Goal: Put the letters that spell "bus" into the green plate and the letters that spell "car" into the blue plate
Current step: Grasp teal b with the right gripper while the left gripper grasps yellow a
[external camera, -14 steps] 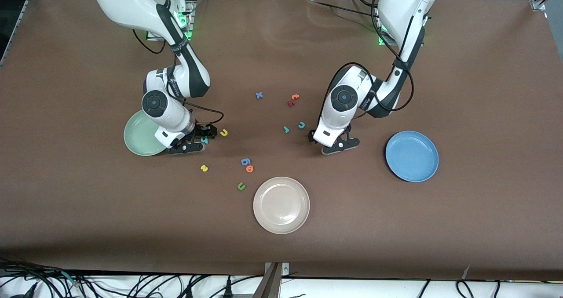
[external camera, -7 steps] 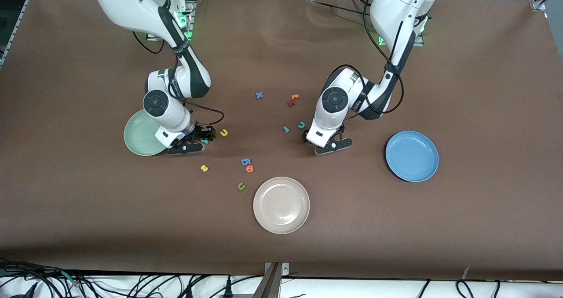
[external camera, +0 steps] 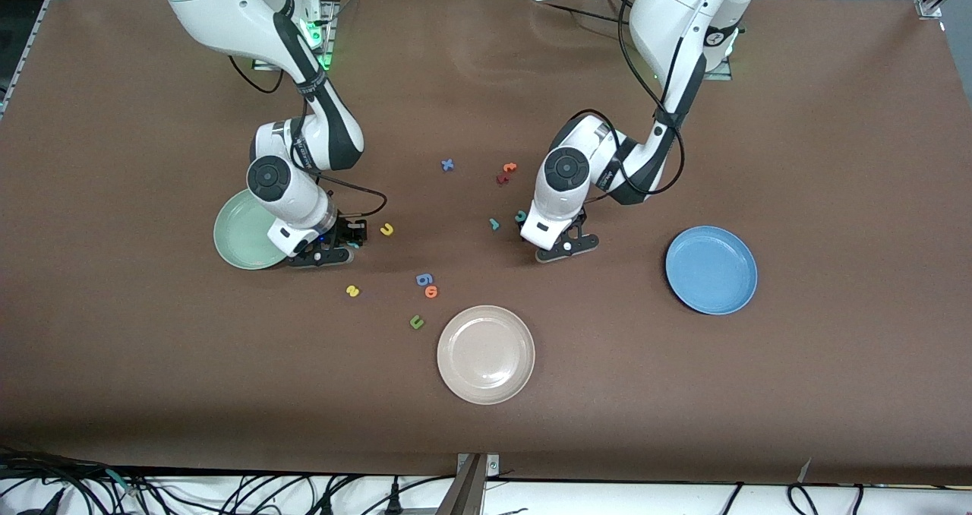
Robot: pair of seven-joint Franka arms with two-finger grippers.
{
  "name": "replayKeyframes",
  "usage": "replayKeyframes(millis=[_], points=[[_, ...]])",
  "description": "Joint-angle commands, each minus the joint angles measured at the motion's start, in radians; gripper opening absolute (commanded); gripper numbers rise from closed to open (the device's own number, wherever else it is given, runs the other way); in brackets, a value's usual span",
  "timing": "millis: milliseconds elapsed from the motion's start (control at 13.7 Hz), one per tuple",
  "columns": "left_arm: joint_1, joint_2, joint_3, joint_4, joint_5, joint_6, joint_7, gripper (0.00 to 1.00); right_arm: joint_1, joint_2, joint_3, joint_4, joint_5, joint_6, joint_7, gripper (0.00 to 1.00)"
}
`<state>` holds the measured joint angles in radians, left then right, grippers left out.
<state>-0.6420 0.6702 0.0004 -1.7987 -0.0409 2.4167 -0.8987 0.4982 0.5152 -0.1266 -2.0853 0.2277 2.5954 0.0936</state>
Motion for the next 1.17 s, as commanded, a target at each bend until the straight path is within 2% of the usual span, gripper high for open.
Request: replayKeyframes(millis=[0, 73, 291, 510, 583, 729, 1093], points=[[-0.011, 0.019, 0.01, 0.029, 0.015, -0.004, -0.025, 0.65, 0.002, 0.002, 0.007, -0.01, 0.019, 0.02, 0.0, 0.4], [-0.011, 0.019, 0.01, 0.03, 0.013, -0.004, -0.028, 0.62, 0.002, 0.002, 0.007, -0.01, 0.024, 0.02, 0.0, 0.31], [-0.011, 0.022, 0.01, 0.03, 0.015, -0.004, -0.054, 0.54, 0.002, 0.002, 0.007, -0.01, 0.025, 0.02, 0.0, 0.13], [-0.011, 0.022, 0.01, 0.03, 0.013, -0.004, -0.063, 0.45, 0.003, -0.023, 0.007, -0.01, 0.025, 0.006, 0.015, 0.12], [-0.011, 0.022, 0.01, 0.03, 0.013, -0.004, -0.077, 0.39, 0.003, -0.046, 0.005, -0.01, 0.025, -0.02, 0.018, 0.12], [-0.014, 0.022, 0.01, 0.033, 0.016, -0.004, -0.115, 0.34, 0.002, -0.108, -0.011, -0.002, 0.027, -0.13, 0.021, 0.12], [-0.019, 0.022, 0.01, 0.033, 0.015, -0.004, -0.15, 0.24, 0.002, -0.204, -0.183, 0.001, 0.012, -0.343, 0.003, 0.12]])
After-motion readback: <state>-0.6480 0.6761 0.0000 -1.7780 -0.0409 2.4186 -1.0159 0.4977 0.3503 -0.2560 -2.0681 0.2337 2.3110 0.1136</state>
